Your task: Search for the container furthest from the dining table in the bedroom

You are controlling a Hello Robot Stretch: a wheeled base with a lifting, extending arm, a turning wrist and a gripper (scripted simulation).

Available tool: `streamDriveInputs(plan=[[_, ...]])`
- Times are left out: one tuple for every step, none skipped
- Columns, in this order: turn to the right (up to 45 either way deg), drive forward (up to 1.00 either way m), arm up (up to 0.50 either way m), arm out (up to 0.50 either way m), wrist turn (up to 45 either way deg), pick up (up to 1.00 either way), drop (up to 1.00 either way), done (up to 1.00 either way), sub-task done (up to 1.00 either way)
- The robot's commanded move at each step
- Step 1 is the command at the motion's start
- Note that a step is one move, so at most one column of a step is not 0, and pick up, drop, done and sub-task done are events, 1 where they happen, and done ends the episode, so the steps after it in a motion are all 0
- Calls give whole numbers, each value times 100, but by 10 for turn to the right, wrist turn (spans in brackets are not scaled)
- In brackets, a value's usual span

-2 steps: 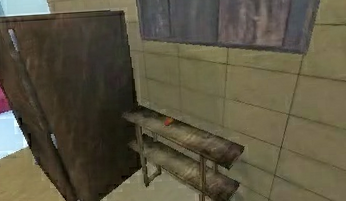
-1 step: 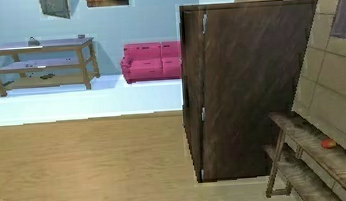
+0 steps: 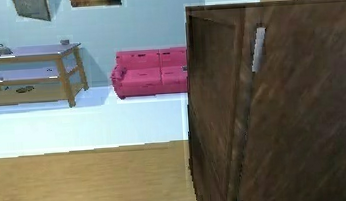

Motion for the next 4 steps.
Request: streamDriveInputs(plan=[[-450,0,0,0,0,0,0,0,0],[-30,0,0,0,0,0,0,0,0],[0,65,0,0,0,0,0,0,0],[0,100,0,0,0,0,0,0,0]])
